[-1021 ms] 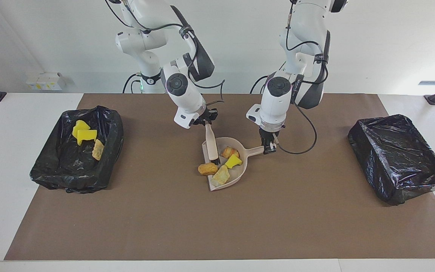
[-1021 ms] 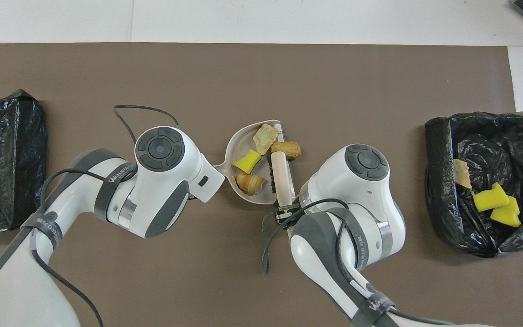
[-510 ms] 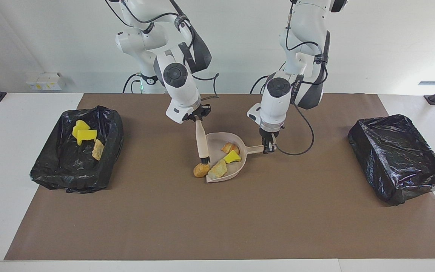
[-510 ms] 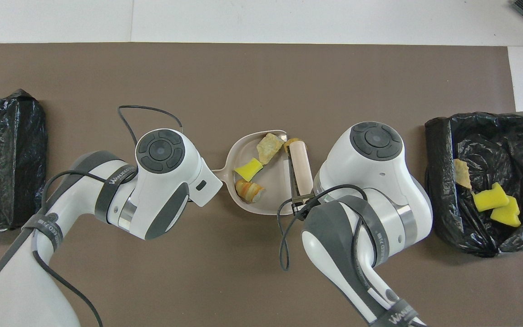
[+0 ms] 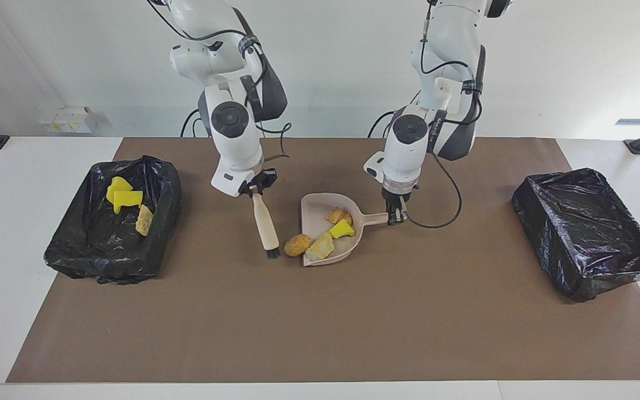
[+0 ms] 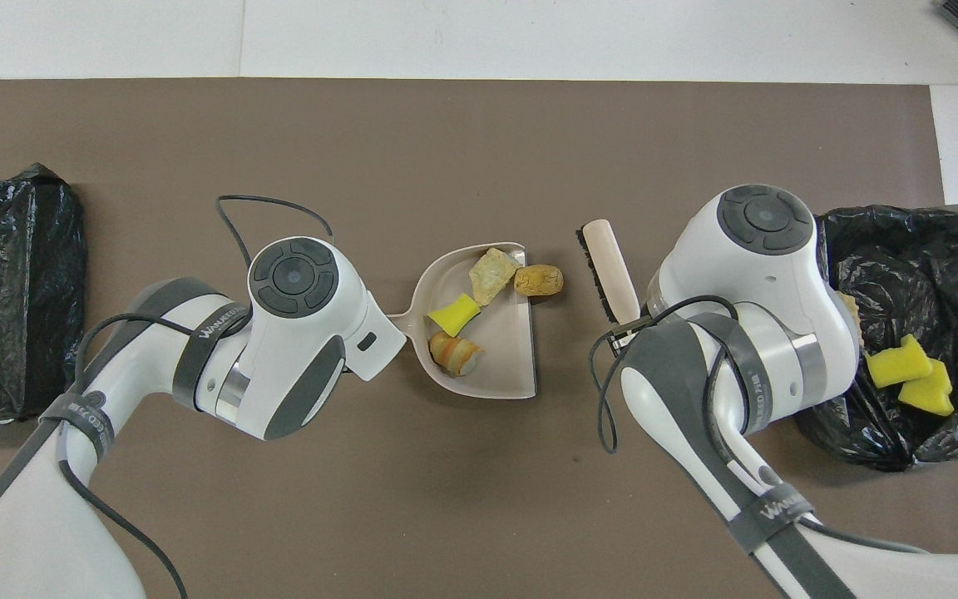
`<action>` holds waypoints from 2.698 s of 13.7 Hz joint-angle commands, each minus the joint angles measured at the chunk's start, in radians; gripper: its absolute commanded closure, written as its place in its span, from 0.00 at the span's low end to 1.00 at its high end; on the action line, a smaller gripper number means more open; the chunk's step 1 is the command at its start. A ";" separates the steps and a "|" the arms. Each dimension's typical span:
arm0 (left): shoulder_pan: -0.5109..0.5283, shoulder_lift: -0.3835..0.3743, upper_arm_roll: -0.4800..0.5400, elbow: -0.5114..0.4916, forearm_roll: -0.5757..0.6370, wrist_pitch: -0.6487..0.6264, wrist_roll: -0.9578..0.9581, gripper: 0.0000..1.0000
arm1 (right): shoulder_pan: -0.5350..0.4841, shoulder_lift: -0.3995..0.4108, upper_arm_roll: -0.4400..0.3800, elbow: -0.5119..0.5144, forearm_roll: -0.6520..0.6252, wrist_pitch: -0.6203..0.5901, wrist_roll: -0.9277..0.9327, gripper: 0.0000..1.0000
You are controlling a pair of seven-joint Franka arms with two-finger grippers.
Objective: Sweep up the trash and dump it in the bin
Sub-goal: 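Sweep the remaining crusts into the dustpan with the brush in the right gripper, then brush the last crust into the dustpan with the right gripper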
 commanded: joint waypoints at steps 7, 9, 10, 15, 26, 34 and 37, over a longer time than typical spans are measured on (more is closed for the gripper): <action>-0.032 -0.014 0.012 0.058 0.136 -0.218 -0.208 1.00 | 0.059 0.041 0.019 -0.006 0.325 0.041 0.015 1.00; -0.050 -0.017 0.011 0.055 0.140 -0.227 -0.242 1.00 | 0.059 0.040 0.021 -0.005 0.386 0.038 0.035 1.00; -0.052 -0.017 0.009 0.052 0.137 -0.224 -0.251 1.00 | 0.062 0.038 0.021 -0.005 0.420 0.038 0.038 1.00; -0.059 -0.014 0.008 0.061 0.133 -0.215 -0.254 1.00 | 0.092 -0.011 0.013 0.014 0.468 0.012 0.113 1.00; -0.102 0.000 0.005 0.064 0.123 -0.186 -0.314 1.00 | 0.079 0.133 0.019 0.058 0.042 0.025 0.021 1.00; -0.092 0.003 0.005 0.042 0.120 -0.117 -0.326 1.00 | 0.142 0.075 0.018 0.063 0.224 -0.039 0.162 1.00; -0.049 0.002 0.005 0.042 0.083 -0.080 -0.261 1.00 | 0.122 0.003 0.010 0.064 0.224 -0.114 0.214 1.00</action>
